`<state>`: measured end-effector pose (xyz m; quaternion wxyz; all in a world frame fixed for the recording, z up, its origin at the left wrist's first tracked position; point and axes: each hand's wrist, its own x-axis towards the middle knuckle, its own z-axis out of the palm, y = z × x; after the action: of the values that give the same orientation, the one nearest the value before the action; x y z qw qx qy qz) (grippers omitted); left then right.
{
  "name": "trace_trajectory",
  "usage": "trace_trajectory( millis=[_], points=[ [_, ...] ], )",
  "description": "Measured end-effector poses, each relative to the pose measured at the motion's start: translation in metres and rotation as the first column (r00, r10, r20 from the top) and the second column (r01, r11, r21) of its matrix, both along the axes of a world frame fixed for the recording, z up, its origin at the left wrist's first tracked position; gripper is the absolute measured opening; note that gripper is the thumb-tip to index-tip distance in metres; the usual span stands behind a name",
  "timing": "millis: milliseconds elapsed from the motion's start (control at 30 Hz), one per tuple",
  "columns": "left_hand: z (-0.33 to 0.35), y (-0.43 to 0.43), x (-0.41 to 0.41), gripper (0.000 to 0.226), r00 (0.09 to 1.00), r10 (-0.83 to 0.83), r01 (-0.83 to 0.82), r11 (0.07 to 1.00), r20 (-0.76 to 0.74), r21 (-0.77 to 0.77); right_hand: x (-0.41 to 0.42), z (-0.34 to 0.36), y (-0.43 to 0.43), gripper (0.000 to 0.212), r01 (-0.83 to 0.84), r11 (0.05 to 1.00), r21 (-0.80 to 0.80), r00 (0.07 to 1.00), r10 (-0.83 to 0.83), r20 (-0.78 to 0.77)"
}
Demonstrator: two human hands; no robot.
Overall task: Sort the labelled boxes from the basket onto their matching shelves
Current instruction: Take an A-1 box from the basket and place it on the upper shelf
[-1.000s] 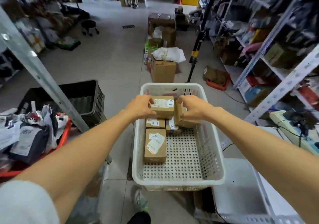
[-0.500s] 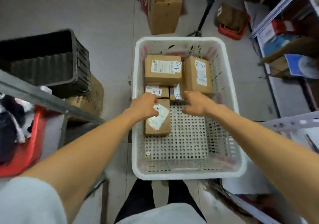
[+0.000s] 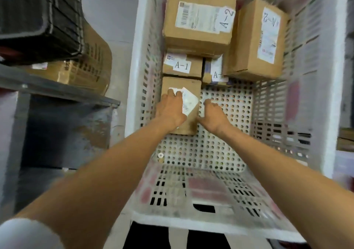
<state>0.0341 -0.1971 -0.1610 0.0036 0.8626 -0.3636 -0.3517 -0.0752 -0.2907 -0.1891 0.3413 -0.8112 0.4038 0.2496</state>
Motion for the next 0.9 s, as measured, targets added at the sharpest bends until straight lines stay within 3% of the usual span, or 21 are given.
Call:
trace_trajectory(
  millis=[100, 200, 500, 633, 733, 900],
  points=[
    [-0.021, 0.000, -0.011, 0.068, 0.997, 0.077, -0.077, 0.997, 0.003, -0.019, 0.011, -0.024, 0.009, 0.063, 0.195, 0.974, 0.118, 0.975, -0.206, 0.087],
    [-0.037, 0.002, -0.016, 0.062, 0.990, 0.138, -0.136, 0.988, 0.025, -0.073, 0.020, -0.045, 0.020, 0.077, 0.403, 0.873, 0.275, 0.878, -0.453, 0.152],
    [-0.051, 0.020, -0.022, 0.071, 0.969, 0.244, -0.243, 0.970, 0.028, -0.018, 0.002, -0.065, 0.033, 0.062, 0.595, 0.765, 0.245, 0.761, -0.635, 0.133],
    [-0.063, 0.022, -0.034, 0.078, 0.936, 0.326, -0.319, 0.945, -0.132, 0.074, -0.031, -0.064, 0.028, 0.061, 0.624, 0.748, 0.227, 0.740, -0.659, 0.134],
    [-0.076, 0.018, -0.043, 0.090, 0.847, 0.445, -0.434, 0.895, -0.291, 0.105, -0.054, -0.068, 0.019, 0.065, 0.644, 0.731, 0.224, 0.726, -0.677, 0.122],
    [-0.096, 0.015, -0.051, 0.105, 0.697, 0.523, -0.568, 0.820, -0.490, 0.068, -0.072, -0.069, 0.006, 0.097, 0.630, 0.725, 0.279, 0.721, -0.679, 0.137]
  ],
)
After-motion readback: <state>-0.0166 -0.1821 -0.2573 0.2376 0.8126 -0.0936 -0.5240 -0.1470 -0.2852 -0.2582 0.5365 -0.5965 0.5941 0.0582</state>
